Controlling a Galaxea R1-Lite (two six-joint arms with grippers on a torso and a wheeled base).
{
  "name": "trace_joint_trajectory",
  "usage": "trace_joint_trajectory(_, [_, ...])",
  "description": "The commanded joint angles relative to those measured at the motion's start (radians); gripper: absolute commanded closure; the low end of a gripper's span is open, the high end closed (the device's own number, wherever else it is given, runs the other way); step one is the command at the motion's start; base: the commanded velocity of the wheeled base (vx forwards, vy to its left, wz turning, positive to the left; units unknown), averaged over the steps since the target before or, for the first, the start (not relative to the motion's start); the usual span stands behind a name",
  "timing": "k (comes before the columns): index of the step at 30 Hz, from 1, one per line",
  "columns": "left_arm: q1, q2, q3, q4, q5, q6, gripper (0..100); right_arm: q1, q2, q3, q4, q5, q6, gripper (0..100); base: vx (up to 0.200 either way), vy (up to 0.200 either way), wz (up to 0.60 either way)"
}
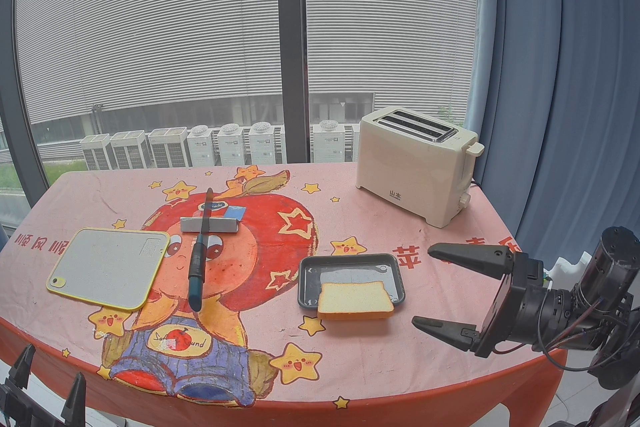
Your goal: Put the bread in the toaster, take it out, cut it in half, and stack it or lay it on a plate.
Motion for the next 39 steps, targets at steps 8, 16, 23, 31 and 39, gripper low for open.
trace_joint_trajectory(8, [0.000,-0.005,0.016,0.000,-0.001,0.000,0,0.002,0.094,-0.058,-0.001,0.019,0.002,0,0.000,0.000,0.00])
trace_joint_trajectory(16, [0.000,-0.005,0.016,0.000,0.000,0.000,0,0.008,0.273,-0.070,-0.183,0.021,0.006,0,0.000,0.000,0.00])
trace_joint_trajectory(23, [0.000,-0.005,0.016,0.000,-0.001,0.000,0,0.057,0.319,-0.075,-0.225,0.033,0.003,0,0.000,0.000,0.00])
trace_joint_trajectory(31, [0.000,-0.005,0.016,0.000,0.000,0.000,0,0.057,0.319,-0.078,-0.226,0.032,0.005,0,0.000,0.000,0.00])
trace_joint_trajectory(39, [0.000,-0.005,0.016,0.000,-0.001,0.000,0,0.067,0.351,-0.078,-0.225,0.032,0.005,0,0.000,0.000,0.00])
